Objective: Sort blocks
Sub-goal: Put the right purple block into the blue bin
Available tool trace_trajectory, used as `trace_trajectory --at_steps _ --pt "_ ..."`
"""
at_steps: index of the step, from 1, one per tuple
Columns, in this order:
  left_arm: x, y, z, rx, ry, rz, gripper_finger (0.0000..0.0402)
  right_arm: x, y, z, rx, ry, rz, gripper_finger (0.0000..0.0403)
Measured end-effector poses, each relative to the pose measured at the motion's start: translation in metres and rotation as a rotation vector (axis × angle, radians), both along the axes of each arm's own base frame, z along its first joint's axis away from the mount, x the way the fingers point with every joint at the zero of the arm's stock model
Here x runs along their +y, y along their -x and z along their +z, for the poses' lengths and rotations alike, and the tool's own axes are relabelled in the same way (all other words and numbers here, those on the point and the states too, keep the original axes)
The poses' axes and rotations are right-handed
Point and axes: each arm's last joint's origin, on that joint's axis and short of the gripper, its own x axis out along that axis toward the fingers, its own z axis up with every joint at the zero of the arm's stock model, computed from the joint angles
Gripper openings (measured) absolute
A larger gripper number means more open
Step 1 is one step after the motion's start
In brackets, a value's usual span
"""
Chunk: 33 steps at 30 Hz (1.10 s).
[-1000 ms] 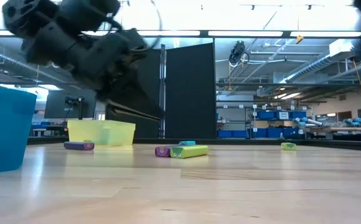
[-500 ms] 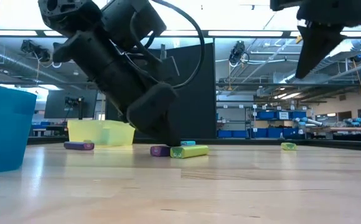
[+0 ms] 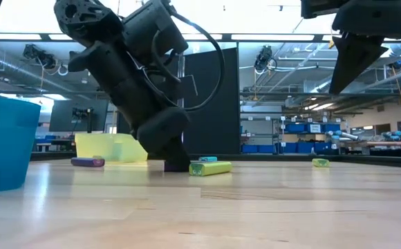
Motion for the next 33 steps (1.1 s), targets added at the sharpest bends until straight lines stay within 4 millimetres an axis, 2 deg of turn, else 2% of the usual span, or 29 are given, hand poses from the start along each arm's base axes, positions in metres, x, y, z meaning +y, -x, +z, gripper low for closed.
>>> trace_trajectory --at_steps 5,11,16,18,20,24,28,30,33 --pt "0.005 -0.001 -0.001 0.040 -0.004 -0.089 0.0177 0.001 -0.002 0.000 -0.008 -0.008 0.028 0.0012" --pt "0.005 0.001 -0.002 0.102 -0.059 -0.174 0.0096 0.002 -0.004 0.000 -0.008 -0.010 0.049 0.0012" --pt "0.003 0.008 0.009 0.157 -0.121 -0.231 0.0095 0.002 -0.004 0.000 -0.005 -0.002 0.062 0.0012" --pt "-0.002 0.015 0.020 0.194 -0.157 -0.263 0.0082 0.002 -0.004 0.000 -0.009 0.005 0.063 0.0012" --pt "-0.010 0.020 0.040 0.187 -0.153 -0.296 0.0040 0.002 -0.004 0.000 -0.008 0.009 0.067 0.0012" --pt "-0.032 0.043 0.077 0.198 -0.156 -0.378 0.0005 0.001 -0.004 0.000 -0.012 0.023 0.074 0.0012" --pt "-0.056 0.071 0.114 0.145 -0.137 -0.449 0.0006 0.001 -0.005 0.001 -0.020 0.036 0.080 0.0012" --pt "-0.066 0.084 0.123 0.118 -0.137 -0.469 0.0007 0.001 -0.005 0.001 -0.022 0.037 0.083 0.0012" --pt "-0.076 0.091 0.129 0.075 -0.149 -0.460 0.0007 0.001 -0.006 0.001 -0.026 0.034 0.088 0.0012"
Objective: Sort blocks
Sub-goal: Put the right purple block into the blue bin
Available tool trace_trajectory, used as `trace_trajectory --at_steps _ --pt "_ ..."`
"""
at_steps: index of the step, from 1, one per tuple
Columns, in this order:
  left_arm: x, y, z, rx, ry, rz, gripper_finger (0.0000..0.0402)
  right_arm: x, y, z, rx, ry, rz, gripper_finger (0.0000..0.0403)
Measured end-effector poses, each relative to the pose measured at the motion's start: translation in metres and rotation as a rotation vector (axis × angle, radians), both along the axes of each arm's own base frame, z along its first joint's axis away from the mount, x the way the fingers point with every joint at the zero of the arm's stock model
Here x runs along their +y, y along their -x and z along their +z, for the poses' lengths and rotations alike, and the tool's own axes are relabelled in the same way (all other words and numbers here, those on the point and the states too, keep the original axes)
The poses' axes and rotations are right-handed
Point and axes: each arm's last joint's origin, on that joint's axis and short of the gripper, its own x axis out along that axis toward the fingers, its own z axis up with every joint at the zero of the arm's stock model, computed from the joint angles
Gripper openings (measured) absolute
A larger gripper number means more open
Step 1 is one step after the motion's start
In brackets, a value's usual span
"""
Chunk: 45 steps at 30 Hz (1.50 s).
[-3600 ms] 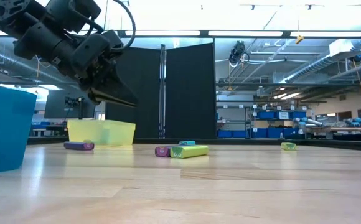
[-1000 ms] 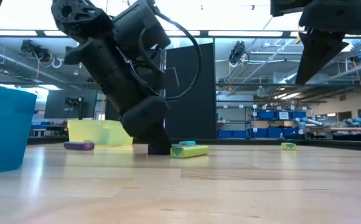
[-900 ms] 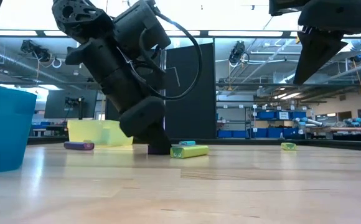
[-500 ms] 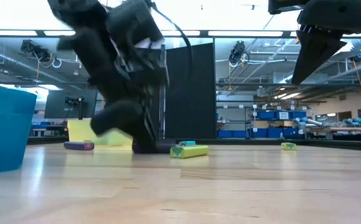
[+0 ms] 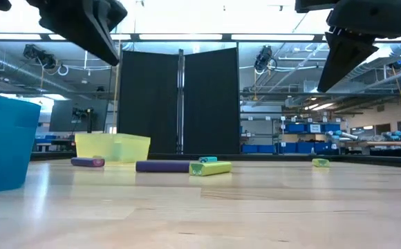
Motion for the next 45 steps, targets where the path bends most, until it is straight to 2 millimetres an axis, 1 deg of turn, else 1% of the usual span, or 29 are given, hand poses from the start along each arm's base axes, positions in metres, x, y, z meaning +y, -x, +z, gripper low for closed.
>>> trace_trajectory --at_steps 2,5,7,9,13,15,19,23,27,31,34,38,41,45 --pt "-0.001 -0.003 -0.004 0.013 0.009 -0.011 0.0008 -0.001 -0.002 0.000 -0.004 -0.003 0.004 0.0014" --pt "0.008 -0.018 -0.015 0.049 0.018 -0.022 0.0009 -0.004 -0.006 0.000 -0.012 -0.013 0.012 0.0014" --pt "0.017 -0.029 -0.022 0.077 0.013 -0.038 0.0009 -0.005 -0.009 0.000 -0.018 -0.025 0.025 0.0014" --pt "0.028 -0.038 -0.027 0.099 0.048 -0.051 0.0010 -0.005 -0.012 0.000 -0.017 -0.036 0.042 0.0014" --pt "0.055 -0.049 -0.034 0.133 0.082 0.001 0.0023 -0.008 -0.016 0.000 -0.016 -0.038 0.071 0.0015" --pt "0.067 -0.053 -0.037 0.153 0.112 0.023 0.0038 -0.011 -0.017 0.000 -0.014 -0.036 0.071 0.0015" --pt "0.082 -0.057 -0.043 0.188 0.175 0.033 0.0080 -0.016 -0.021 -0.002 -0.011 -0.032 0.085 0.0014" --pt "0.095 -0.060 -0.050 0.200 0.165 0.032 0.0133 -0.021 -0.024 -0.006 -0.013 -0.029 0.100 0.0014" --pt "0.103 -0.063 -0.064 0.194 0.193 -0.026 0.0174 -0.025 -0.027 -0.009 -0.010 -0.035 0.108 0.0014" --pt "0.111 -0.067 -0.074 0.181 0.199 -0.024 0.0196 -0.026 -0.027 -0.009 -0.004 -0.045 0.117 0.0014" --pt "0.114 -0.071 -0.080 0.178 0.218 -0.019 0.0204 -0.025 -0.028 -0.009 -0.001 -0.049 0.127 0.0015" --pt "0.119 -0.076 -0.095 0.214 0.287 0.015 0.0209 -0.025 -0.029 -0.009 -0.004 -0.050 0.139 0.0014" --pt "0.123 -0.079 -0.107 0.229 0.305 0.039 0.0210 -0.025 -0.029 -0.009 -0.001 -0.049 0.139 0.0014" --pt "0.124 -0.086 -0.112 0.199 0.313 0.040 0.0209 -0.025 -0.029 -0.009 -0.007 -0.050 0.142 0.0015"
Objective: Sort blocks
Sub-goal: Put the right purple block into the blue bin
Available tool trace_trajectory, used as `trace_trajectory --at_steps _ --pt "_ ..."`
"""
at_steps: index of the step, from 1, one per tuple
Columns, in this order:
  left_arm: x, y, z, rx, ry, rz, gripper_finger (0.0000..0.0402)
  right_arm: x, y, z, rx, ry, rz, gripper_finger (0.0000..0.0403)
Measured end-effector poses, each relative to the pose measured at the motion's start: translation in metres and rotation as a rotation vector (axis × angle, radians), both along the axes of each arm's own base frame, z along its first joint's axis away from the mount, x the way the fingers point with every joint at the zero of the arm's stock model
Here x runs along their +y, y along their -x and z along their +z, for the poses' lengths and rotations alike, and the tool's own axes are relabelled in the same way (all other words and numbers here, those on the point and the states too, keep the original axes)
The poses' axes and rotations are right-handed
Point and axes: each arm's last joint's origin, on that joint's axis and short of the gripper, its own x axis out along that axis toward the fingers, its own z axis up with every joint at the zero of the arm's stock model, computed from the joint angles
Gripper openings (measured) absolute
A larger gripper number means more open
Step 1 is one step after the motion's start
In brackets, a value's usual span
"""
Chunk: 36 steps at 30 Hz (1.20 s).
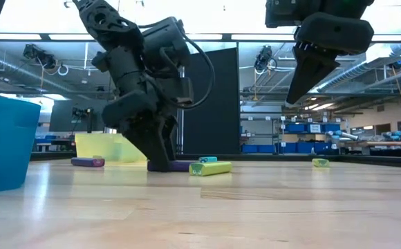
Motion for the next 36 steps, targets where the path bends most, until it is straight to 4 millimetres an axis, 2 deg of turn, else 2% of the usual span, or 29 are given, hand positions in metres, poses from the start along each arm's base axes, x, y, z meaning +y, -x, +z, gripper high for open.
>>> trace_trajectory --at_steps 5,11,15,20,24,31,36 --pt "0.000 0.000 -0.006 0.026 -0.009 0.001 0.0192 0.000 0.000 0.000 0.002 0.001 0.004 0.0013" --pt "0.000 0.001 -0.008 0.047 -0.032 -0.016 0.0108 0.000 0.000 0.000 0.002 0.002 0.004 0.0015" --pt "-0.004 0.002 -0.006 0.062 -0.082 -0.029 0.0105 0.000 0.000 0.000 0.002 0.002 0.003 0.0013" --pt "-0.019 0.008 0.016 0.117 -0.151 -0.107 0.0105 0.000 0.000 0.000 0.002 0.003 0.003 0.0014" --pt "-0.041 0.013 0.058 0.069 -0.190 -0.197 0.0105 0.000 0.000 0.000 0.002 0.005 0.003 0.0013" --pt "-0.095 0.055 0.111 0.102 -0.199 -0.344 0.0105 0.000 0.000 0.000 0.000 0.008 0.003 0.0014" --pt "-0.131 0.092 0.119 0.177 -0.196 -0.367 0.0105 0.000 0.000 0.000 -0.004 0.014 0.002 0.0013"
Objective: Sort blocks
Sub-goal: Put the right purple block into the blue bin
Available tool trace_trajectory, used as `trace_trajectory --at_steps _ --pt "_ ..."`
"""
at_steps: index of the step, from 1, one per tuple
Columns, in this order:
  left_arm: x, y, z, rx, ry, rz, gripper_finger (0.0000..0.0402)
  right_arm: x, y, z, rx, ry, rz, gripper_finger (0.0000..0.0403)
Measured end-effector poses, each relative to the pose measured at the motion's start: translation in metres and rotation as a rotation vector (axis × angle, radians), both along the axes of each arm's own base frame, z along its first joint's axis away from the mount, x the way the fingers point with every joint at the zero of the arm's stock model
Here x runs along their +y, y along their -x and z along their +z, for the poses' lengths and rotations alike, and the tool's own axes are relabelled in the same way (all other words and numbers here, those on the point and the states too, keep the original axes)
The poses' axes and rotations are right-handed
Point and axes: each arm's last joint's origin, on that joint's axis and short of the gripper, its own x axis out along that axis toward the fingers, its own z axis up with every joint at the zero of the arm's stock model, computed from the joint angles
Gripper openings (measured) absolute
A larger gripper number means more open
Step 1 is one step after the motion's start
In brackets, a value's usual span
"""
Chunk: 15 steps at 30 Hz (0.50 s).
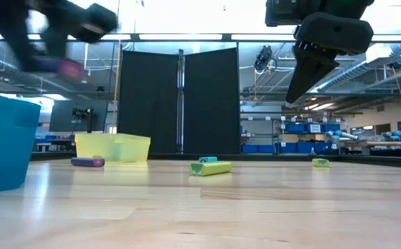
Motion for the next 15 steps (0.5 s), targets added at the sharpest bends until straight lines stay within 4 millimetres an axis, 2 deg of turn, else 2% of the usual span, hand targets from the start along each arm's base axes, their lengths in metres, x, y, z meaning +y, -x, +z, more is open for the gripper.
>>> trace_trajectory --at_steps 3,6,10,15 --pt "-0.018 0.021 -0.002 0.032 -0.054 0.019 0.0105 0.000 0.000 0.000 -0.002 -0.001 0.000 0.0013" --pt "-0.029 0.036 -0.014 0.065 -0.069 0.023 0.0105 0.000 0.000 0.000 -0.005 -0.002 0.000 0.0014" --pt "-0.032 0.050 -0.035 0.100 -0.088 0.047 0.0105 0.000 -0.001 0.000 -0.011 -0.004 0.000 0.0013" --pt "-0.033 0.054 -0.059 0.072 -0.053 0.024 0.0105 0.000 -0.002 0.000 -0.022 -0.009 -0.003 0.0013"
